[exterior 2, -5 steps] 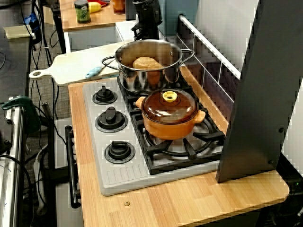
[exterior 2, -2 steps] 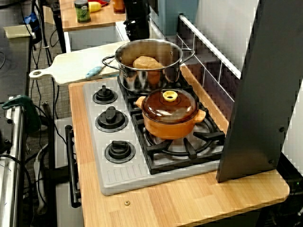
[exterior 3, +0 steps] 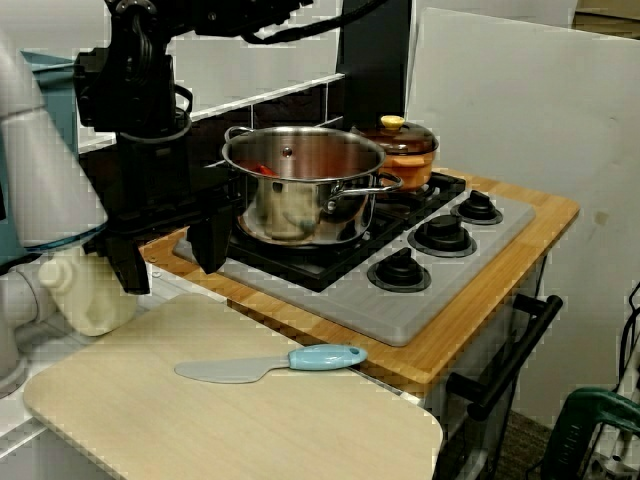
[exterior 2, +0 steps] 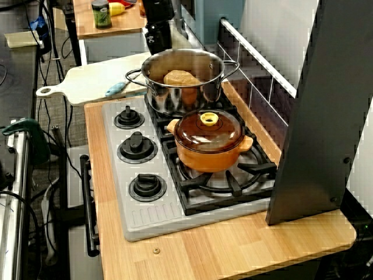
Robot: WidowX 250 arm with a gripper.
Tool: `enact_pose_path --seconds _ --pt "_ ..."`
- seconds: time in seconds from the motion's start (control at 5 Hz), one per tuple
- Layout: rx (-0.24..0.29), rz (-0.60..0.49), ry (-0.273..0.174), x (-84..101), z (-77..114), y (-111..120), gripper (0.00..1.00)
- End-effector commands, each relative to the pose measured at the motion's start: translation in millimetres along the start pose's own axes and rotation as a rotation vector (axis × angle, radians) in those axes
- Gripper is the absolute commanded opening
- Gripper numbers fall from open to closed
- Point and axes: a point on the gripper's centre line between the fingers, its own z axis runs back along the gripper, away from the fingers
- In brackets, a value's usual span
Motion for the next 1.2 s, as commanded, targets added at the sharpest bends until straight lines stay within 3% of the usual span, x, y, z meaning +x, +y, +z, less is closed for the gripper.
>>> enact_pose_path --seconds 0.0,0.6,1.0 --pt "0.064 0.004 -0.033 -2.5 38.0 0.8 1.0" --pt "0.049 0.026 -0.01 -10.8 37.3 -7.2 1.0" --pt "0.11 0.114 -0.008 -30.3 39.6 -19.1 1.0"
